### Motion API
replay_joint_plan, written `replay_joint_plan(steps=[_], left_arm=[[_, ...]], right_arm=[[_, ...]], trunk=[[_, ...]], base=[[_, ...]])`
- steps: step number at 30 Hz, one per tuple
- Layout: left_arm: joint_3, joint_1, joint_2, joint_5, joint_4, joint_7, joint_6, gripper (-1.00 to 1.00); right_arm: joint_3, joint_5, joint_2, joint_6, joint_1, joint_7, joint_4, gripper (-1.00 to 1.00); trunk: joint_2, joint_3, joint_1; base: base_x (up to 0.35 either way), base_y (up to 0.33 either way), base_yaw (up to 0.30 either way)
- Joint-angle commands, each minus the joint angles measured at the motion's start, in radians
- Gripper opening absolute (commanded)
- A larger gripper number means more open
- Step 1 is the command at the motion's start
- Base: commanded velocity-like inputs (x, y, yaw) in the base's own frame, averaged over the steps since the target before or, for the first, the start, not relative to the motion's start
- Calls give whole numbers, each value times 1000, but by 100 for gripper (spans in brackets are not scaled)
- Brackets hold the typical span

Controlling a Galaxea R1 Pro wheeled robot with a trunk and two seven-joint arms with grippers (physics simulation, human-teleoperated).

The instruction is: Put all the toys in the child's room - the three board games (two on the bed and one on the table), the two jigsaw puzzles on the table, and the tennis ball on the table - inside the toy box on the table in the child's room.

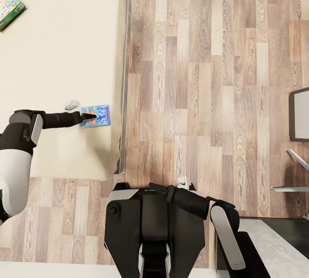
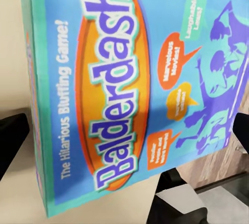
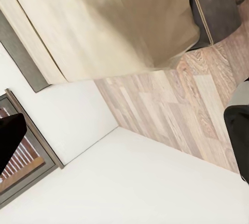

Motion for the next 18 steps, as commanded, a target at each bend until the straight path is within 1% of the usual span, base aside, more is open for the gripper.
replay_joint_plan(steps=[1, 6, 11, 18], left_arm=[[2, 0, -3, 2, 0, -11, 11, 100], [2, 0, -5, 2, 0, -21, 12, 100], [2, 0, -18, 1, -2, -23, 12, 100], [2, 0, -26, 1, -3, -23, 12, 100]], right_arm=[[-1, 5, 1, 4, 0, 6, 0, 100], [-1, 5, 1, 4, 0, 6, 0, 100], [-1, 5, 1, 5, 0, 6, 0, 100], [-1, 5, 1, 5, 0, 6, 0, 100]], trunk=[[-1, -1, 1], [-1, -1, 1], [-1, -1, 1], [-1, -1, 1]], base=[[0, 0, 0], [0, 0, 0], [0, 0, 0], [0, 0, 0]])
